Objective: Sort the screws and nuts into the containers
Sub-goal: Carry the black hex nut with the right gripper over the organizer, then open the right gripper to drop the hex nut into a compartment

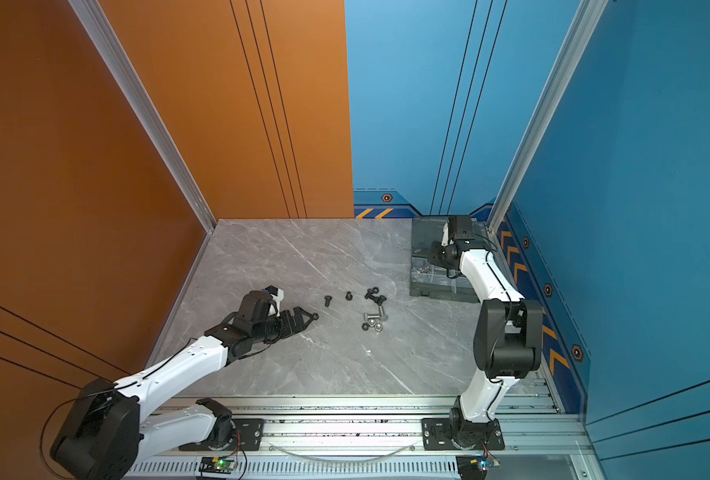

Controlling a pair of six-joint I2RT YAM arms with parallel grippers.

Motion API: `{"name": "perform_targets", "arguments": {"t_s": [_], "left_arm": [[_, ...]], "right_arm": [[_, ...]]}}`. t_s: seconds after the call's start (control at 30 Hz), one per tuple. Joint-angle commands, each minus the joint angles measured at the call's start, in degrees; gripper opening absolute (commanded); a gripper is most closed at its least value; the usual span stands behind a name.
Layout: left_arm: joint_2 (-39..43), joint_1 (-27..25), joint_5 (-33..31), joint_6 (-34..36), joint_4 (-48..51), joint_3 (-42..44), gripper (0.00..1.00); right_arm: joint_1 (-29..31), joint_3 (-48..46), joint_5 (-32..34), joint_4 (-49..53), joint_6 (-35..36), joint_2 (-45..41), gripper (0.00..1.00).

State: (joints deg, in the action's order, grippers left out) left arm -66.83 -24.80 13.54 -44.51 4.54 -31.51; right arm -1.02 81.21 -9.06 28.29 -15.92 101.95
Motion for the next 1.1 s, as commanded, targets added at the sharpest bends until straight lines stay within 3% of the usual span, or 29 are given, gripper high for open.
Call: {"name": "perform_targets", "arguments": {"t_s": [0.0,0.43,0.67,0.77,0.83,1.07], "left_arm": [[1.0,0.36,0.36,-0.23,1.49,0.11,0.98],[-0.27,-0.03,0.43,-0.25,1.71,-0.95,0.98],[-0.5,-0.06,0.43,-0.13,1.88,-1.19,0.98],[-0.5,-0.13,0.37,-0.14,1.79,-1.16,0.98],[-0.54,-0.12,0.36,-0.11,1.79,-1.1,0.98],[-0.35,-0.33,0.11,-0.2,2.37,-1.41,0.98]], "right_arm": [[-0.69,2.03,2.92,0.09,-1.42,3.0,0.0],[-2.41,2.76,4.14,0.8,0.16,7.78,0.0],[-2.67,3.94,4.37,2.11,0.47,8.92,0.2],[-2.85,4.61,4.18,2.62,0.89,8.98,0.23],[-3.18,5.25,3.68,3.2,1.17,9.08,0.33],[-4.28,8.46,-1.39,7.14,2.75,8.18,0.44]]}}
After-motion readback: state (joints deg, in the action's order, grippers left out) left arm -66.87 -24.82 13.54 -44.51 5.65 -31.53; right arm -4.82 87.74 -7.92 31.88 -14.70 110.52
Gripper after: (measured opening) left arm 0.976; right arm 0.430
